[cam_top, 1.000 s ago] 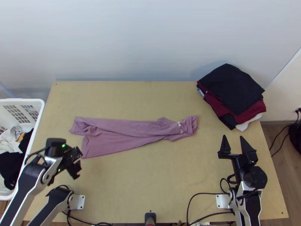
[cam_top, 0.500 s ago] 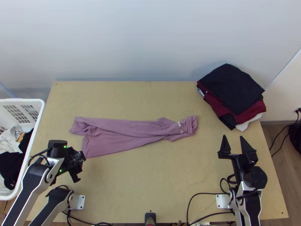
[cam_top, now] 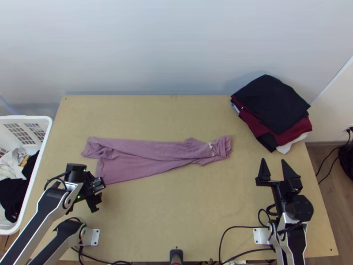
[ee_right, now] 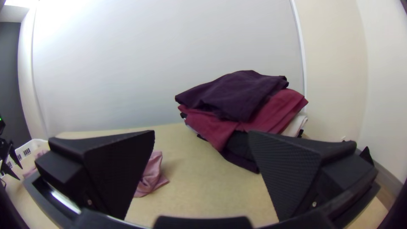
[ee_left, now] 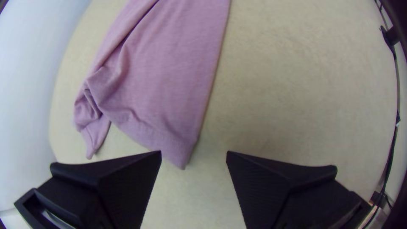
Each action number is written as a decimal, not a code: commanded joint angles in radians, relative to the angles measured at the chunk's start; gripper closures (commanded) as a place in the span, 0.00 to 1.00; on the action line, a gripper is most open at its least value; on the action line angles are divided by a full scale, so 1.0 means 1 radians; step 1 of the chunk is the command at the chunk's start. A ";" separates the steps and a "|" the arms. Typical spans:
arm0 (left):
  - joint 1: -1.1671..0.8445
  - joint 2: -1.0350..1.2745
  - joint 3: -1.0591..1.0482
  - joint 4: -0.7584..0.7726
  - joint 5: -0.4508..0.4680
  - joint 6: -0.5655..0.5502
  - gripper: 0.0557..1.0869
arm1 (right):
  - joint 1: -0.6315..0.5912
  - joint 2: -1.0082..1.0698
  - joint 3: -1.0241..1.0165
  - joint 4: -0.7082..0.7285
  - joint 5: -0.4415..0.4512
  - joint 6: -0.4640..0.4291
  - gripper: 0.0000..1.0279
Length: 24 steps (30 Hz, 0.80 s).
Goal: Fold the t-shirt
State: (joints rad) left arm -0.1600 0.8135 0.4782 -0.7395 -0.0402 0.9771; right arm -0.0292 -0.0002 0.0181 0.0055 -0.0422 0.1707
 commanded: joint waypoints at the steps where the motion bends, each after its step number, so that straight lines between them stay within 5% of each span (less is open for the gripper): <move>1: 0.010 0.046 -0.026 0.049 0.008 0.011 0.26 | -0.006 -0.003 -0.010 -0.006 0.002 -0.013 0.03; 16: 0.062 0.211 -0.030 0.198 0.006 0.066 0.27 | -0.006 -0.003 -0.010 -0.006 0.002 -0.013 0.03; 18: 0.063 0.219 -0.033 0.203 0.008 0.080 0.46 | -0.006 -0.003 -0.010 -0.006 0.002 -0.013 0.03; 20: 0.060 0.217 -0.036 0.207 0.034 0.107 0.95 | -0.006 -0.003 -0.010 -0.006 0.002 -0.013 0.03; 24: 0.071 0.227 -0.033 0.200 0.043 0.135 0.96 | -0.006 -0.003 -0.010 -0.006 0.002 -0.013 0.03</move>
State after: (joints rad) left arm -0.1020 1.0172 0.4717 -0.5297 -0.0067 1.0653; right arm -0.0292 -0.0002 0.0181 0.0059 -0.0425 0.1707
